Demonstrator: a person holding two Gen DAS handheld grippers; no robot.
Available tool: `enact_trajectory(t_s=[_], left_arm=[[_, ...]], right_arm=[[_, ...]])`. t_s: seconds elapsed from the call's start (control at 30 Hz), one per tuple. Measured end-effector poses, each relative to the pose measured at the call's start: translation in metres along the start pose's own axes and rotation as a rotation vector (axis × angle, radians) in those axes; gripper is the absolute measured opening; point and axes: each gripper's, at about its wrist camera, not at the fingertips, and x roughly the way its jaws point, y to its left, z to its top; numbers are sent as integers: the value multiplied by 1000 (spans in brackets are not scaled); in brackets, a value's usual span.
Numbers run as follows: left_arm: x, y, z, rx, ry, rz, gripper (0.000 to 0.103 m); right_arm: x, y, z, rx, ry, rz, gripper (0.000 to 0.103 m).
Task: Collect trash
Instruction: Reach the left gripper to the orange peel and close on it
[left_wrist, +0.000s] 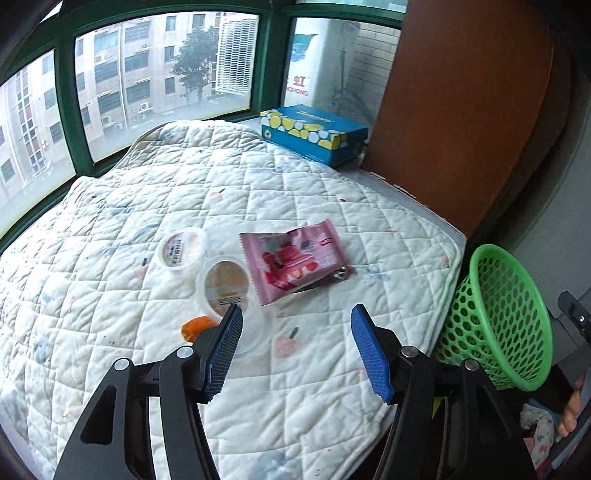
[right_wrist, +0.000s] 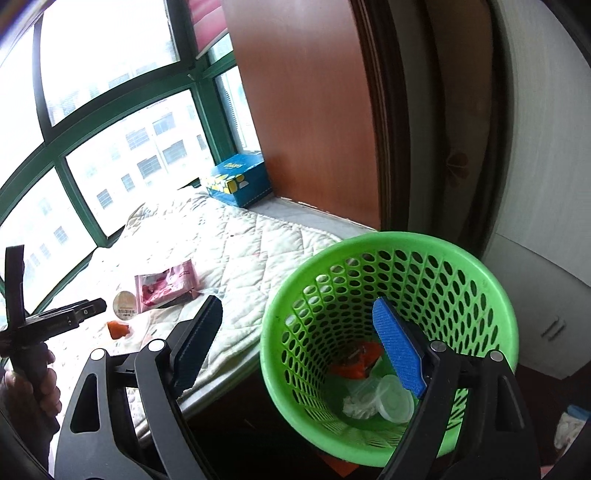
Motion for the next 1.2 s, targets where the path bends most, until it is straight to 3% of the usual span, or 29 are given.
enact_trajectory(t_s=[0.37,0.8,1.03,1.2], left_arm=[[32,71,-22,-55,65,30,53],[65,84,-27,-41,112,8,39],[64,80,-26,-19,98,0,19],[55,81,-26,-31,86,-1,16]], right_arm=[[27,56,3,-73,41,75,83],[63,102,-3,-135,114,123,83],[78,122,-6,-161,144,154,83],[89,135,-9,-176,172,194,83]])
